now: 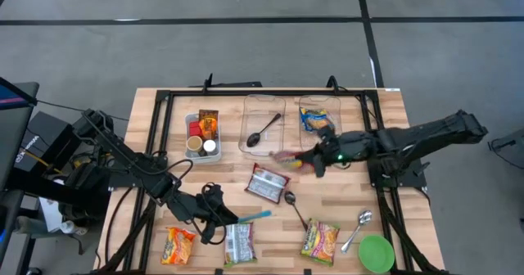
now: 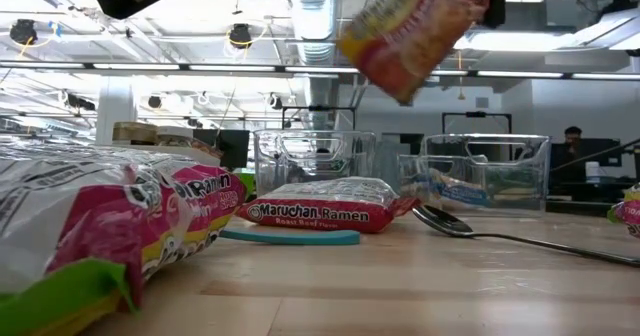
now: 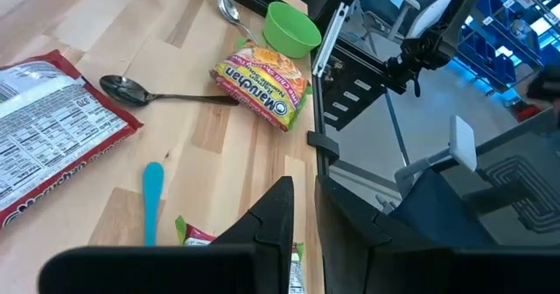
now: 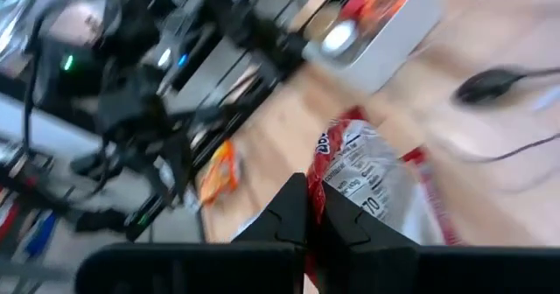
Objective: Pick & Place Food Item
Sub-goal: Put the bottom red noodle pack into the right transparent bin
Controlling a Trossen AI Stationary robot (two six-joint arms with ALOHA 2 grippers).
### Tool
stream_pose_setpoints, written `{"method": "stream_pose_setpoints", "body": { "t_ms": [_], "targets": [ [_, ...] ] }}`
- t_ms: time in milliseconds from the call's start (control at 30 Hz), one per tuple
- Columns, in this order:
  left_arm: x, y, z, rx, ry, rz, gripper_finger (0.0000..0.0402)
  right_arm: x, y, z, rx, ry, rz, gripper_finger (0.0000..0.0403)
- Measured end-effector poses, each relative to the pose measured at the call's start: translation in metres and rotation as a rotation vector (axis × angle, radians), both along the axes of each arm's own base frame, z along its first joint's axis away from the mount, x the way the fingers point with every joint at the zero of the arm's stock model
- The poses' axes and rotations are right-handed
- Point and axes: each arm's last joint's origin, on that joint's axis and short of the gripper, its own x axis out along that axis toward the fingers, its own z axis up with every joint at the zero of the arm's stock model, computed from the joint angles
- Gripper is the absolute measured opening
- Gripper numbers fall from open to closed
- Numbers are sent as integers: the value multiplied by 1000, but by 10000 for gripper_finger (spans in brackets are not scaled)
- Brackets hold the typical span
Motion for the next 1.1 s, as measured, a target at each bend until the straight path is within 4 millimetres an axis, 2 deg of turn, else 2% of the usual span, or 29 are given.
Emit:
{"method": "stream_pose_setpoints", "body": {
  "t_ms": [267, 600, 767, 1100],
  "targets": [
    [0, 0, 0, 0, 0, 1, 44, -30, -28, 15, -50, -13, -202, 0],
    [0, 0, 0, 1, 0, 1, 44, -53, -52, 3, -60, 168, -421, 0],
    [0, 0, 0, 1, 0, 1, 44, -53, -58, -6, -37, 248, -471, 0],
    [0, 0, 0, 1, 0, 1, 44, -35, -60, -21, -5, 318, -505, 0]
  ]
}}
